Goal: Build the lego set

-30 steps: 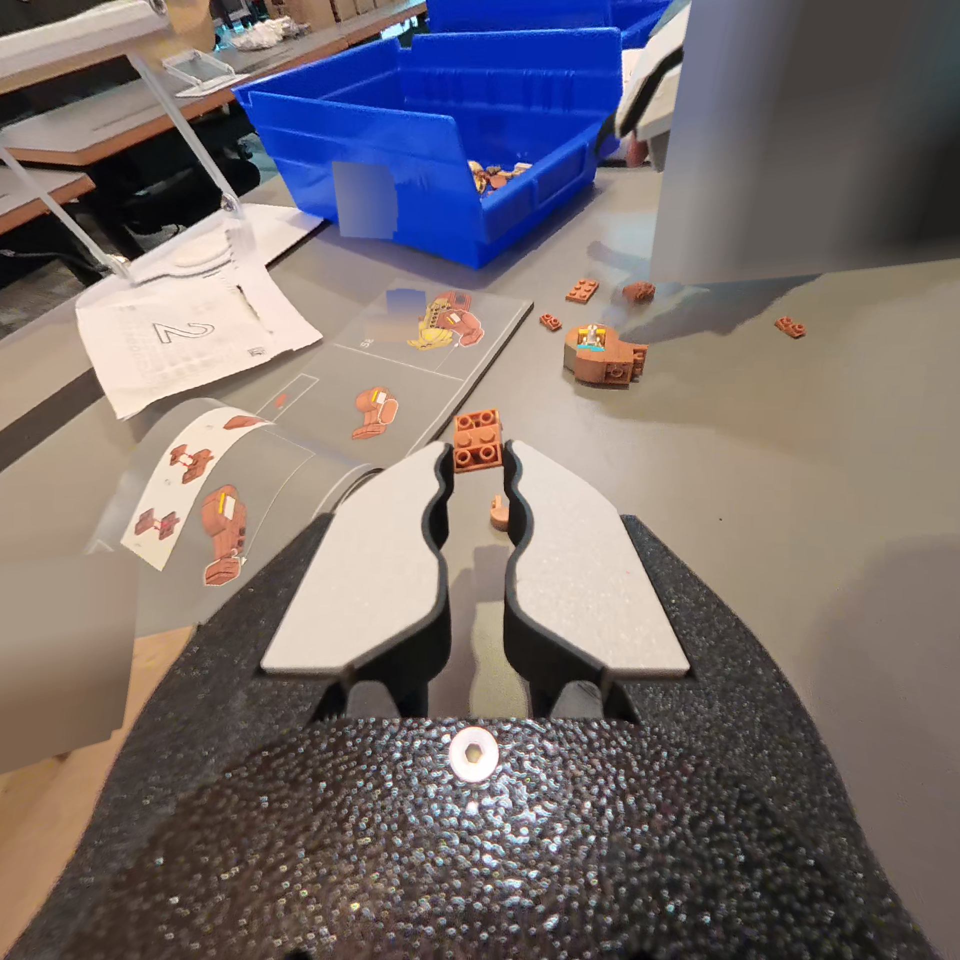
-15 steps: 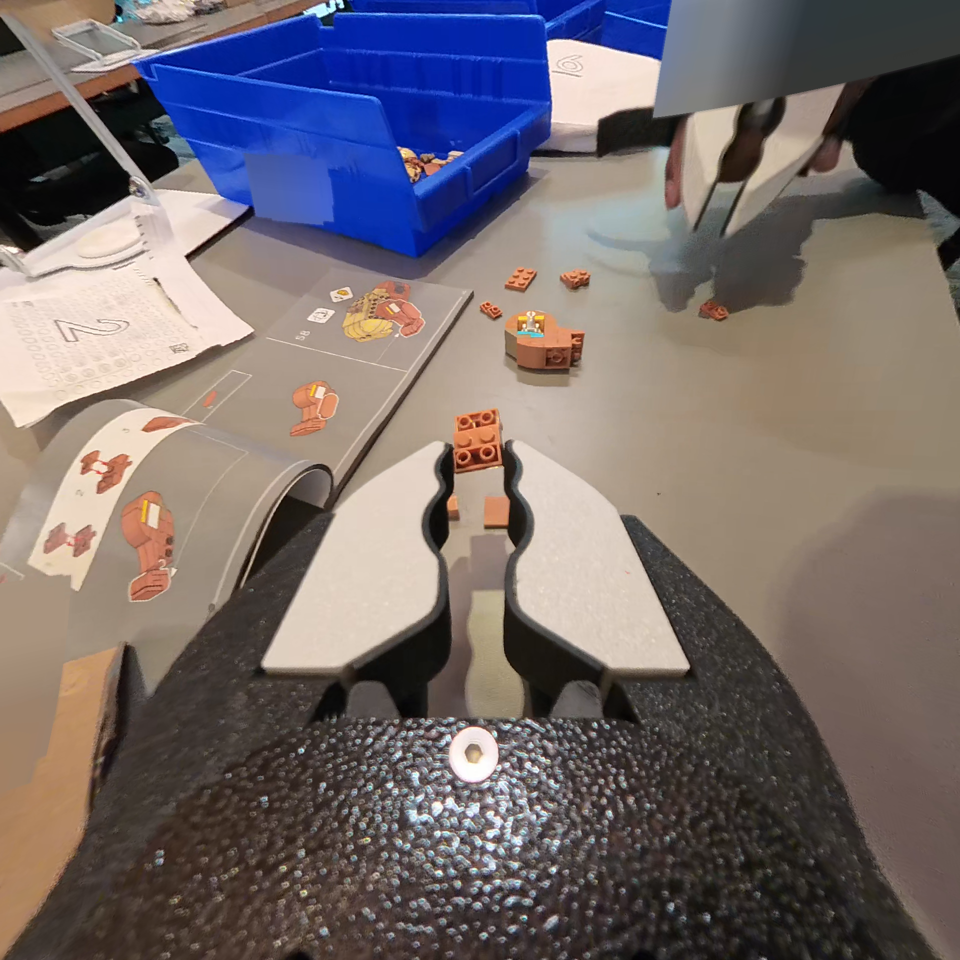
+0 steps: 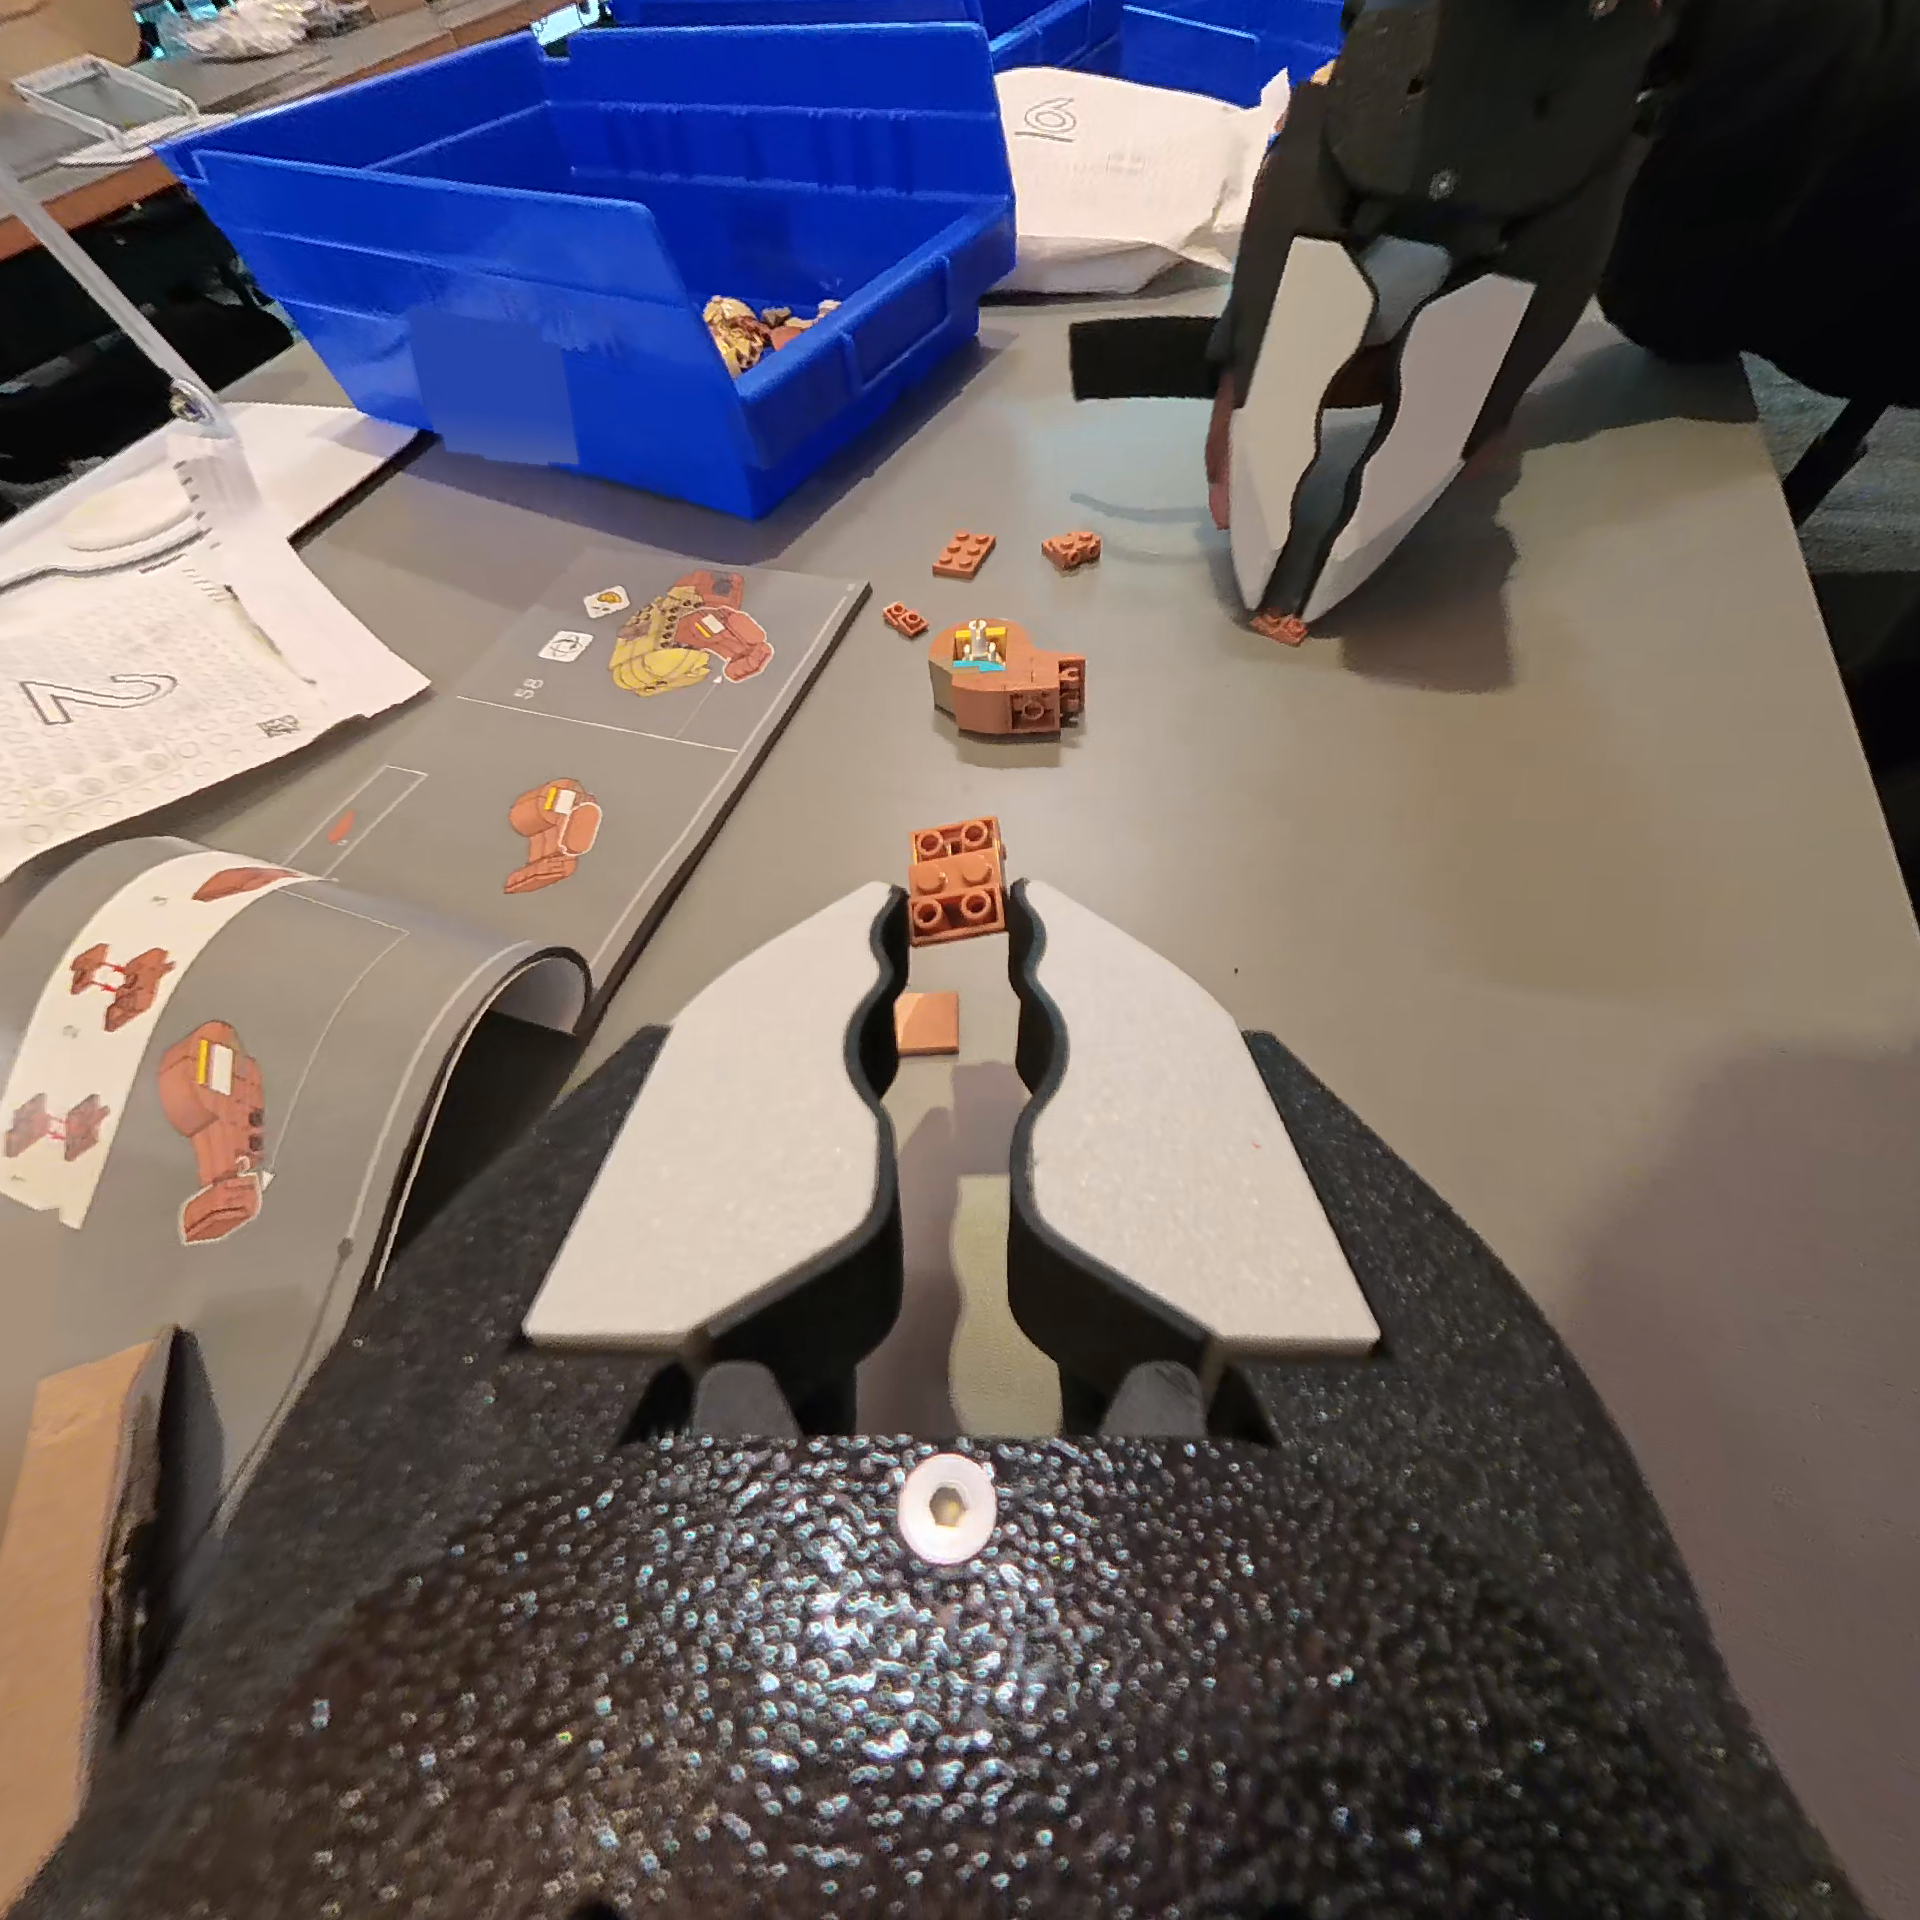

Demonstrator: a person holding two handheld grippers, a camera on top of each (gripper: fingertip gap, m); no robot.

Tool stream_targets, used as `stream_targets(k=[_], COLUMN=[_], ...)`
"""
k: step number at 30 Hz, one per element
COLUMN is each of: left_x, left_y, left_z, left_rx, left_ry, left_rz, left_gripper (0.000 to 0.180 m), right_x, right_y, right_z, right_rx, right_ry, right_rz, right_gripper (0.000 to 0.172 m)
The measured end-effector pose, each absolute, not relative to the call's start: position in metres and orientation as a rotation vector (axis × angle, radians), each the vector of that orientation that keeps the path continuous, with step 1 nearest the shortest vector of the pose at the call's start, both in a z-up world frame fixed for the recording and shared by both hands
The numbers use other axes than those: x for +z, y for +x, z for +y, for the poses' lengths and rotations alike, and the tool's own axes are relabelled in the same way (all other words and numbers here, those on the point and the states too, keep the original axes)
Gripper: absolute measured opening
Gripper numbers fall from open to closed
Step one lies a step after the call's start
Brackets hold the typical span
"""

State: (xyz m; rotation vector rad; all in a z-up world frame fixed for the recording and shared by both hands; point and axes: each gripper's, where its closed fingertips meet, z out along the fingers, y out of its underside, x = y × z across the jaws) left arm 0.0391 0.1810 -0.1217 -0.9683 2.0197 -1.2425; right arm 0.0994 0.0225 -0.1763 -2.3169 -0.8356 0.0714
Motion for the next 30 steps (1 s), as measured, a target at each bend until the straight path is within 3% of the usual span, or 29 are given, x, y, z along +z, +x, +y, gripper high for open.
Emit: stream_targets(k=[11,16,30], left_x=[-0.121,-0.123,-0.135], left_y=[0.034,0.032,0.022], left_z=[0.185,0.190,0.204], left_rx=[-1.246,-1.231,-1.164], left_ry=[-0.983,-1.001,-1.073], left_rz=[2.005,2.006,2.043], left_gripper=[0.017,0.017,0.017], right_x=[-0.177,-0.173,-0.163], right_y=[0.135,0.144,0.148], right_z=[0.050,0.049,0.061], right_rx=[-0.125,-0.149,-0.184], right_ry=[-2.334,-2.332,-2.340], right_rz=[-0.602,-0.557,-0.575], right_gripper=[0.000,0.009,0.013])
